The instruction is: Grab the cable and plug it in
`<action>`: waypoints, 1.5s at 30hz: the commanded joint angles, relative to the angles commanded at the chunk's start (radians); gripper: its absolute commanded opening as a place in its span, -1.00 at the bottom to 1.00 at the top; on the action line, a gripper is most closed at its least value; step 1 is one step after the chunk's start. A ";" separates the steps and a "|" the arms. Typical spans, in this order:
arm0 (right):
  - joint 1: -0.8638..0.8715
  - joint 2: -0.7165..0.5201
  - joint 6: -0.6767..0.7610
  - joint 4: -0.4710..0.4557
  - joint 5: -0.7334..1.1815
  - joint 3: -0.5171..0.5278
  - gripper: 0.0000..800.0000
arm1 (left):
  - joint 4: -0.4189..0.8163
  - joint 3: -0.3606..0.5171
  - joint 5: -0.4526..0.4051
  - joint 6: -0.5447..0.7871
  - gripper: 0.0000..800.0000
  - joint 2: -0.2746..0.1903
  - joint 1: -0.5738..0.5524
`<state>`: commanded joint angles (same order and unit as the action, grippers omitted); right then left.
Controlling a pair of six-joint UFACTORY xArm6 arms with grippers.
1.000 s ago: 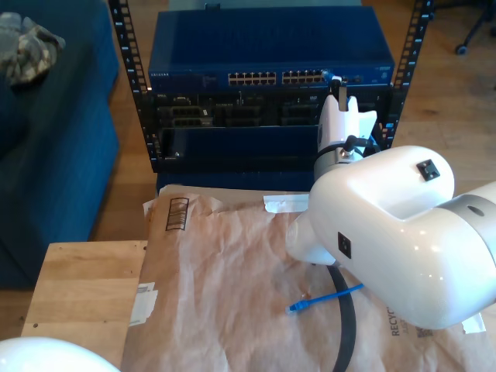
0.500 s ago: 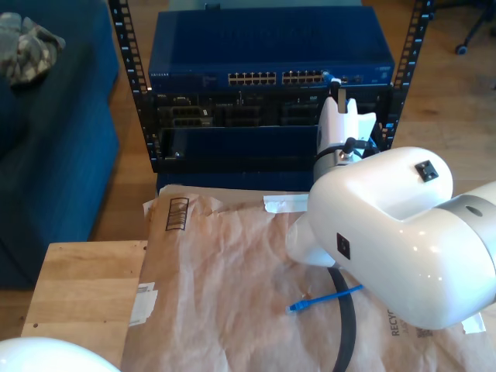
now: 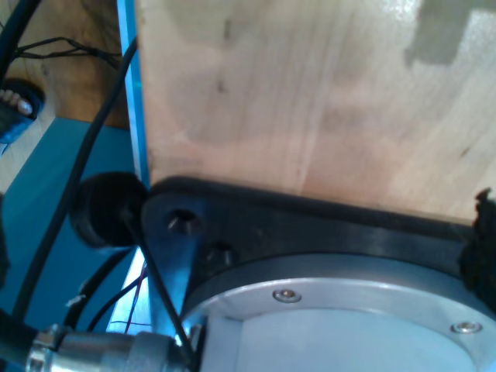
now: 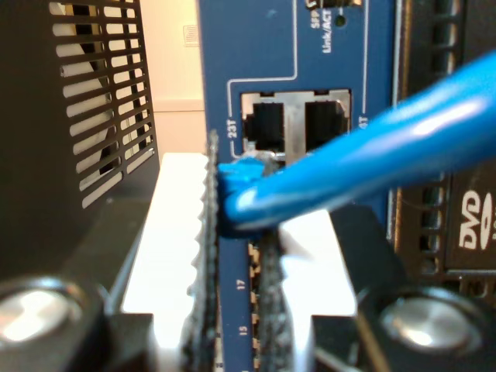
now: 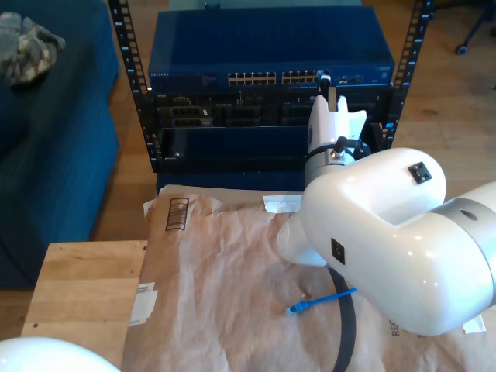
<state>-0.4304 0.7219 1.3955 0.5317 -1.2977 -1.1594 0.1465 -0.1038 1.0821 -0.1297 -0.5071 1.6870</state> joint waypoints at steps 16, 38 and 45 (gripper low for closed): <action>0.008 -0.005 0.002 0.008 -0.034 0.018 -1.00 | 0.000 0.000 0.000 0.000 1.00 0.000 0.002; 0.023 -0.003 0.003 0.006 -0.029 0.012 -1.00 | 0.000 0.000 0.000 0.000 1.00 0.000 0.002; 0.021 -0.002 0.006 0.005 -0.026 0.009 -1.00 | 0.000 0.000 0.000 0.000 1.00 0.000 0.002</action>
<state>-0.4089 0.7204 1.4016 0.5363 -1.3238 -1.1502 0.1465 -0.1038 1.0821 -0.1297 -0.5071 1.6886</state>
